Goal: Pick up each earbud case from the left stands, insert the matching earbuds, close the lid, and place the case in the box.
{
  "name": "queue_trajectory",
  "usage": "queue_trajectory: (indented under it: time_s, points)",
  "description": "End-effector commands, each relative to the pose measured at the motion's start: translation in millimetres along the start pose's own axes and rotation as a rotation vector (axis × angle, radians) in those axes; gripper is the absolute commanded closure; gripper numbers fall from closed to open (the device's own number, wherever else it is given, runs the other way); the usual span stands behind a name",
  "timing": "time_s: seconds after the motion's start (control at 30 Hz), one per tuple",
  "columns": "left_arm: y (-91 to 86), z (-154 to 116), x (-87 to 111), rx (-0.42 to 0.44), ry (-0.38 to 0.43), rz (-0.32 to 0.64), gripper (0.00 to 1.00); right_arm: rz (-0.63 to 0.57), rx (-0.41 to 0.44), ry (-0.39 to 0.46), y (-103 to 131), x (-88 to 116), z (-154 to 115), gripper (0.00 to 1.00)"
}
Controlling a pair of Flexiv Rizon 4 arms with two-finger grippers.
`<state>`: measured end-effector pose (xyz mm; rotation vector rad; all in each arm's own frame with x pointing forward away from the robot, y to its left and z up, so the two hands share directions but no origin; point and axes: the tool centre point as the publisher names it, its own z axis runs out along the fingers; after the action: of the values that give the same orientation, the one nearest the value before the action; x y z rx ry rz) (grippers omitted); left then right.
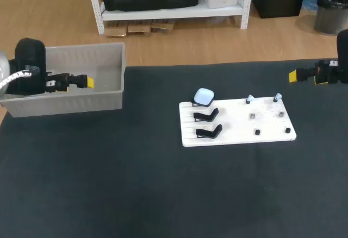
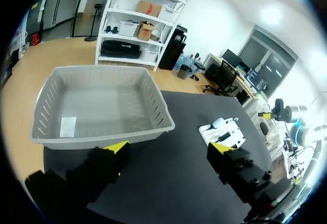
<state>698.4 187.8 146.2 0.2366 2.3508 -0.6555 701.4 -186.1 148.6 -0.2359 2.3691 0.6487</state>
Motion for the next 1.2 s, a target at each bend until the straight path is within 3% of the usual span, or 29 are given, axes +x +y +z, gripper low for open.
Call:
queue_trajectory:
  time_s: [0.03, 0.47, 0.63, 0.87, 1.2]
  points:
    - [-2.9, 0, -2.8, -0.015, 0.014, -0.003, 0.00, 0.000, 0.002, 0.001, 0, 0, 0, 0.00]
    - [-2.9, 0, -2.8, -0.015, 0.014, -0.003, 0.00, 0.000, 0.002, 0.001, 0, 0, 0, 0.00]
    - [-12.5, 5, -6.7, 0.022, 0.021, 0.043, 0.00, 0.000, 0.002, 0.001, 0, 0, 0, 0.00]
    - [-39.6, 23, -17.0, 0.146, 0.033, 0.216, 0.00, 0.000, 0.002, 0.001, 0, 0, 0, 0.00]
    - [-81.8, 59, -28.4, 0.360, 0.110, 0.505, 0.00, 0.000, 0.002, 0.001, 0, 0, 0, 0.00]
